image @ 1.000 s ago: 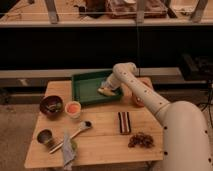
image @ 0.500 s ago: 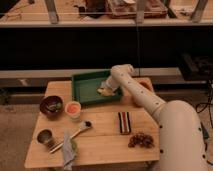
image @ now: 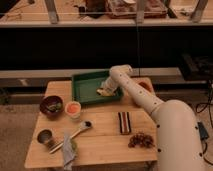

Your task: Place banana in metal cup

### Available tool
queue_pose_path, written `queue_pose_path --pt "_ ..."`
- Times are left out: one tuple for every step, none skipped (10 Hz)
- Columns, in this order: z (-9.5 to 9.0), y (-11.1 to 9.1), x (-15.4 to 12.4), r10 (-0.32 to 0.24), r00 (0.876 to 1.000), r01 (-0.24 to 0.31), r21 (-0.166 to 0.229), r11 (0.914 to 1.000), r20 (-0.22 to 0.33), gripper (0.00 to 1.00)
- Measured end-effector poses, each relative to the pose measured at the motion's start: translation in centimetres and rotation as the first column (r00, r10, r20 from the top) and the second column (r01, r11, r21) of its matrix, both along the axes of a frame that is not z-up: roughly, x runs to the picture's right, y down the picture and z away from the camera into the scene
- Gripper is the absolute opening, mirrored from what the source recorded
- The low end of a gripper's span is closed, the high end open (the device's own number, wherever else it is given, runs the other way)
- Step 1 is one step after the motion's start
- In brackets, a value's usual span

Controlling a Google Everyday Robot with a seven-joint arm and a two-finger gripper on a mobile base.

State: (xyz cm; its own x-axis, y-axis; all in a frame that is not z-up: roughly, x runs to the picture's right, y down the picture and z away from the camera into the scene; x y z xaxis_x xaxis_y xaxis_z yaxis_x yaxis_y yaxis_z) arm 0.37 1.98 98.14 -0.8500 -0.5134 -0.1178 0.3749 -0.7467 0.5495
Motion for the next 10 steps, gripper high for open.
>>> queue_pose_path --pt "0.47 0.89 0.27 -0.013 1.0 0.012 -0.024 0.9996 -0.012 0.42" --pt "1.0 1.32 0.16 -0.016 1.0 0.015 -0.033 0.9993 -0.016 0.38" --pt "1.33 1.64 0.12 -0.012 1.0 0.012 -0.04 0.9991 -0.017 0.28" --pt "1.2 1.59 0.1 -0.016 1.0 0.015 -0.04 0.9991 -0.018 0.22" --pt "0.99 1.59 0.13 -0.021 1.0 0.021 -0.042 0.9989 -0.019 0.19" --pt "0.86 1.59 0.27 -0.023 1.0 0.022 -0.044 0.9988 -0.021 0.19" --pt "0.84 1.57 0.4 -0.023 0.999 0.022 -0.044 0.9988 -0.023 0.19" --pt "0.83 1.57 0.48 -0.024 0.999 0.023 -0.044 0.9988 -0.024 0.19" --pt "0.84 1.59 0.54 -0.023 0.999 0.022 -0.044 0.9988 -0.025 0.19" --pt "0.84 1.59 0.56 -0.023 0.999 0.022 -0.045 0.9988 -0.025 0.19"
